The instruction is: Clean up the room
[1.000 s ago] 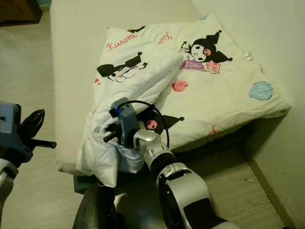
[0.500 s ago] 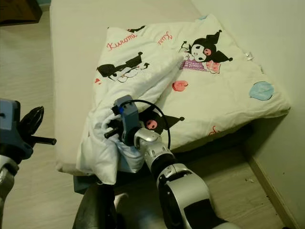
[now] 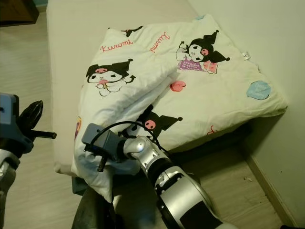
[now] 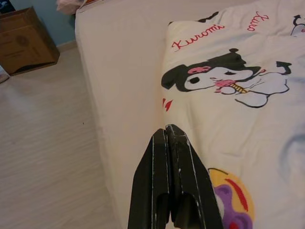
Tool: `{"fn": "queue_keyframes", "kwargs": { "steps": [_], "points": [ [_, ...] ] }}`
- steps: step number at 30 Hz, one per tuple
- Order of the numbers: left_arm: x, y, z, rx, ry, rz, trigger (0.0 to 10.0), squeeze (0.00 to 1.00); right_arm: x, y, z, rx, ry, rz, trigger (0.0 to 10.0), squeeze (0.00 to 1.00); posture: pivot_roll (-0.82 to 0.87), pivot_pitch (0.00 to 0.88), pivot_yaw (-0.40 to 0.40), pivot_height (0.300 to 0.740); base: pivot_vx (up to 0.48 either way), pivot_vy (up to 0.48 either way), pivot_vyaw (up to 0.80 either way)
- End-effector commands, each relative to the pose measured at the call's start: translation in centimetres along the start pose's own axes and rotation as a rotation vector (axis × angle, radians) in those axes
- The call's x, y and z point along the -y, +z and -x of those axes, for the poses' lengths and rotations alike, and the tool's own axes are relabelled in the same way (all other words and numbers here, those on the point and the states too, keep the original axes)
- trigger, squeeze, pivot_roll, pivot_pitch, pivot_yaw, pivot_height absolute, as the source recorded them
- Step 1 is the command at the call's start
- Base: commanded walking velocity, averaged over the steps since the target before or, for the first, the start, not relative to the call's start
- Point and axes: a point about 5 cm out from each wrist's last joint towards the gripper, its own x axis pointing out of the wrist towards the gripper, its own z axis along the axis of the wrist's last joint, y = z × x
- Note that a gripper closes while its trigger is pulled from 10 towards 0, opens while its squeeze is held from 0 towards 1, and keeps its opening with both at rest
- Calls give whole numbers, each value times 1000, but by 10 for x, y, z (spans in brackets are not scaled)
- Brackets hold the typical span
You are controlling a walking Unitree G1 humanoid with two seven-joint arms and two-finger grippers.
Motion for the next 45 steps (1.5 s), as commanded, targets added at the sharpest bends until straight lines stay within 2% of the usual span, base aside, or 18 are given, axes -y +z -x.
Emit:
{"fn": "queue_keyframes", "kwargs": {
  "steps": [1,2,3,4,5,6,8,12,21,23,26,27,30,32,34,35,36,45],
  "points": [
    [-1,-9,2,-32,14,7,10000,0,-98,33,-53,142,124,-261,10000,47,157,332,-42,572,0,0,0],
    [-1,-9,2,-32,14,7,10000,0,-98,33,-53,142,124,-261,10000,47,157,332,-42,572,0,0,0],
    [0,-10,1,-33,14,7,10000,0,-78,27,-48,124,24,-315,10000,1000,153,331,-40,572,0,0,0],
    [0,-11,-1,-36,12,7,10000,0,-59,20,-41,98,-67,-332,10000,1000,145,328,-39,572,0,0,0],
    [0,-11,-1,-36,12,7,10000,0,-59,20,-41,98,-67,-332,10000,1000,145,328,-39,572,0,0,0],
    [3,-13,-5,-44,-3,6,10000,0,-27,4,-26,4,-216,-278,10000,0,131,320,-34,572,0,0,0],
    [3,-13,-5,-44,-3,6,10000,0,-27,4,-26,4,-216,-278,10000,0,131,320,-34,572,0,0,0],
    [10,-16,-19,-34,-44,22,10000,0,29,-39,23,-267,-405,-130,10000,0,100,300,-13,572,0,0,0],
    [25,-17,-44,-12,-116,35,10000,0,59,-93,89,-466,-481,-196,10000,0,50,258,38,572,0,0,0],
    [36,-19,-56,-17,-178,38,10000,0,73,-113,129,-536,-618,-206,10000,0,37,250,54,572,0,0,0],
    [45,-22,-63,-30,-217,54,10000,0,85,-114,151,-513,-748,-169,10000,0,24,245,69,572,0,0,0],
    [53,-22,-67,-30,-242,71,10000,0,94,-107,160,-401,-868,-198,10000,0,24,245,69,572,0,0,0],
    [58,-22,-70,-27,-260,81,10000,0,100,-102,168,-326,-955,-222,10000,0,22,245,71,572,0,0,0],
    [90,-27,-83,-78,-373,131,10000,0,113,-91,193,-164,-1145,-239,10000,0,19,248,72,572,0,0,0],
    [102,-29,-86,-103,-421,140,10000,0,116,-88,201,-131,-1194,-236,10000,0,19,248,72,572,0,0,0],
    [118,-31,-91,-127,-489,156,10000,176,120,-83,212,-81,-1261,-231,10000,0,13,250,78,572,0,0,0],
    [136,-33,-95,-151,-552,158,10000,1000,124,-78,221,-42,-1314,-220,10000,0,6,256,86,572,0,0,0],
    [195,-38,-109,-326,-728,207,10000,1000,123,-81,244,-21,-1403,-261,10000,0,1,283,110,572,0,0,0]
  ]
}}
